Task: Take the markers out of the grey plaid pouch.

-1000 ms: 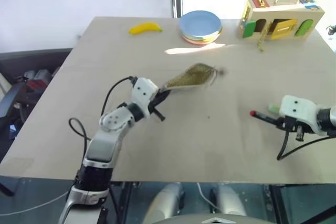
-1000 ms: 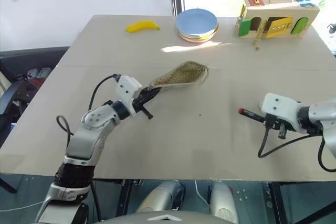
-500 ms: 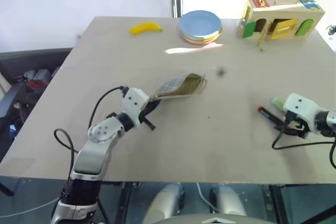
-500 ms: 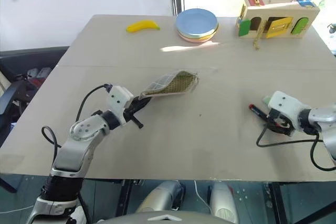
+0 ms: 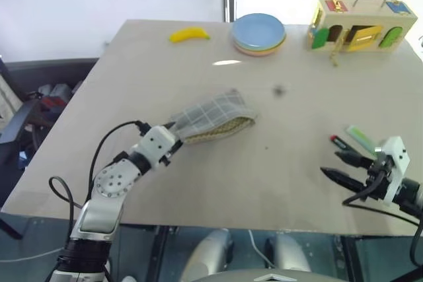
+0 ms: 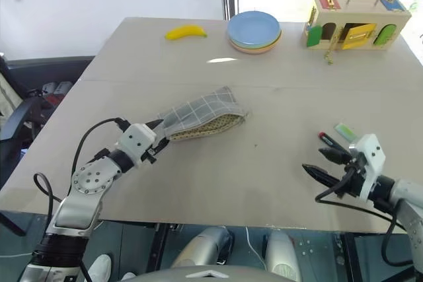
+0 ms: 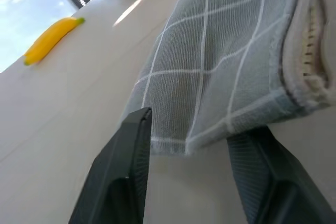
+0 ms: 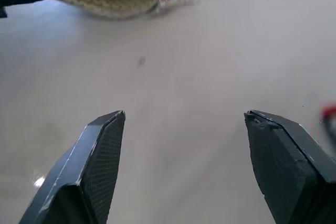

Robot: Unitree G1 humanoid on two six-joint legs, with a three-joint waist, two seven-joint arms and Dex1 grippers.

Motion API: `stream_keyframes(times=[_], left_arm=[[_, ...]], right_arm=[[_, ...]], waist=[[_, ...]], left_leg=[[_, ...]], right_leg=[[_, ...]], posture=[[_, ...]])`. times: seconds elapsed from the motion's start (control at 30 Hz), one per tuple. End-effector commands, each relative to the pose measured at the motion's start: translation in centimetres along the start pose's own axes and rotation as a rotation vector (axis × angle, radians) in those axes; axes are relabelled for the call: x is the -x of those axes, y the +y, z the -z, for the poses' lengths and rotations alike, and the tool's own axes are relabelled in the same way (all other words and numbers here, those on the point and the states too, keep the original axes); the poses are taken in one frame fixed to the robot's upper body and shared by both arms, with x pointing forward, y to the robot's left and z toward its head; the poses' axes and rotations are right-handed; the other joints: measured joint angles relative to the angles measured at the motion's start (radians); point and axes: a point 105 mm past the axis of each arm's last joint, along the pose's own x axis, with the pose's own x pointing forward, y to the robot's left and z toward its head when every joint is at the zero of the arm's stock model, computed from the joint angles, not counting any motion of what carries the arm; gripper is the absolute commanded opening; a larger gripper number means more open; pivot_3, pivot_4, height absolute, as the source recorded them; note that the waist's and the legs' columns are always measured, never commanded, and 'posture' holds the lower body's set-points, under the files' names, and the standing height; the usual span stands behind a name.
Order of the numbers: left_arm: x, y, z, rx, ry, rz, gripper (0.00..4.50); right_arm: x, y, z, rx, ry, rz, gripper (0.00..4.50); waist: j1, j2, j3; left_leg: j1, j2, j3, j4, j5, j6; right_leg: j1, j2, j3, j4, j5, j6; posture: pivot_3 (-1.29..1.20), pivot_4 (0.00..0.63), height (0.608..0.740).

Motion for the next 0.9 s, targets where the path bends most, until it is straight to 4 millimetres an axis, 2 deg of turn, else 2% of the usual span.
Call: stream_keyframes(times=[0.03, 0.1, 0.23, 0.4, 0.53, 0.67, 0.9], left_arm=[[1.8, 0.6, -0.5, 0.124, -0.012, 0.019, 2.30], [3.3, -0.8, -0.4, 0.297, 0.007, 0.104, 2.30], [6.6, -4.2, -1.1, 0.520, 0.045, 0.275, 2.30], [9.2, -6.3, -0.6, 0.626, 0.100, 0.335, 2.30], [9.5, -8.1, -0.3, 0.636, 0.121, 0.335, 2.30], [9.1, -9.1, -0.7, 0.666, 0.107, 0.302, 2.30], [9.0, -9.9, -1.2, 0.658, 0.080, 0.289, 2.30]], right_arm=[[1.8, 0.9, 1.2, -0.012, -0.032, -0.024, 3.71], [2.5, 0.7, 2.6, -0.008, -0.017, -0.005, 3.71], [2.8, 0.7, 3.8, 0.025, -0.059, 0.002, 3.71], [2.8, 1.6, 5.1, 0.033, -0.079, -0.025, 3.71], [2.0, 2.7, 5.6, 0.043, -0.097, -0.051, 3.71], [1.1, 3.6, 5.6, 0.044, -0.111, -0.073, 3.71], [0.5, 3.1, 4.9, 0.068, -0.122, -0.071, 3.71]], waist=[[-0.004, 0.000, 0.000], [-0.005, 0.000, 0.000], [-0.022, 0.002, 0.001], [-0.022, 0.004, 0.003], [-0.021, 0.005, 0.002], [-0.018, 0.004, 0.002], [-0.016, 0.004, 0.002]], left_leg=[[0.002, 0.000, 0.000, -0.001, 0.000, 0.000], [0.003, 0.000, 0.002, -0.004, 0.000, 0.000], [0.004, 0.000, 0.003, -0.007, 0.000, 0.001], [0.012, 0.001, 0.004, -0.009, -0.005, 0.001], [0.015, 0.002, 0.004, -0.009, -0.006, 0.001], [0.014, 0.002, 0.005, -0.009, -0.006, 0.001], [0.014, 0.002, 0.005, -0.010, -0.006, 0.001]], right_leg=[[0.000, 0.000, 0.000, 0.000, 0.000, 0.000], [0.000, 0.000, 0.003, -0.001, 0.000, 0.000], [0.000, 0.000, 0.004, -0.002, 0.000, 0.000], [0.007, 0.000, 0.005, -0.001, -0.001, 0.000], [0.010, 0.001, 0.005, -0.002, -0.001, 0.000], [0.010, 0.001, 0.006, -0.003, -0.001, 0.000], [0.009, 0.001, 0.006, -0.004, -0.001, 0.000]], posture=[[0.00, 0.150, 0.740], [0.00, 0.150, 0.740], [0.00, 0.150, 0.740], [0.00, 0.150, 0.740], [0.00, 0.150, 0.740], [0.00, 0.150, 0.740], [0.00, 0.150, 0.740]])
